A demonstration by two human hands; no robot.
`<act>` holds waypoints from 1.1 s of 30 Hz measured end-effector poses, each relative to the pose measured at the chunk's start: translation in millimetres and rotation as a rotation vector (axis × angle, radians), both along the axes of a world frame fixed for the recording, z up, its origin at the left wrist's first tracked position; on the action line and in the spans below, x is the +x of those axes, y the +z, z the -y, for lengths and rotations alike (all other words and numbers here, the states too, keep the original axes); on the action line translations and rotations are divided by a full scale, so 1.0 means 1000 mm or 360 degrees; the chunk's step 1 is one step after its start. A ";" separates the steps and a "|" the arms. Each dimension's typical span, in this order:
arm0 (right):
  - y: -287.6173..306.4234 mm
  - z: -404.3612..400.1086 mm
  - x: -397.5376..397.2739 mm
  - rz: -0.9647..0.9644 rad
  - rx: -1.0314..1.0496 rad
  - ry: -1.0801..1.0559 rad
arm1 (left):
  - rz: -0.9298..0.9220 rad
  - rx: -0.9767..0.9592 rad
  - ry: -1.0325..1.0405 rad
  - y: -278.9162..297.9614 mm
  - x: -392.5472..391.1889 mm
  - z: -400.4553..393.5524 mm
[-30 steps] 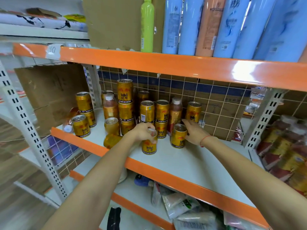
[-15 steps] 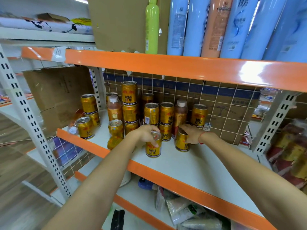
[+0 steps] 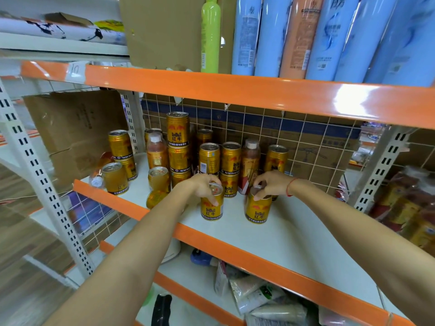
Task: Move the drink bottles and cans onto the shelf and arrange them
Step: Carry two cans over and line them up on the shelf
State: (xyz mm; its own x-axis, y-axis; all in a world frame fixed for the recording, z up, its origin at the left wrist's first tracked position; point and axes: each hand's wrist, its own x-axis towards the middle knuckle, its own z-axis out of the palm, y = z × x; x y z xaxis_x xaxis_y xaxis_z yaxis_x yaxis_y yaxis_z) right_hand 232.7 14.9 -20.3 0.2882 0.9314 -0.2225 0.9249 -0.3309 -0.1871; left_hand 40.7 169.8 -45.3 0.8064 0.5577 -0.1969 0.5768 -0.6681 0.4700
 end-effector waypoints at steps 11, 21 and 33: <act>0.002 0.010 -0.005 -0.0044 -0.0051 0.0001 | 0.0062 -0.0040 -0.0013 0.002 -0.004 0.002; -0.007 0.023 -0.015 -0.0097 -0.0110 0.0121 | -0.0101 -0.0287 0.0025 0.008 0.004 0.007; -0.043 0.021 -0.022 0.0029 0.0235 -0.0061 | 0.0043 0.0260 -0.0120 -0.023 -0.006 0.009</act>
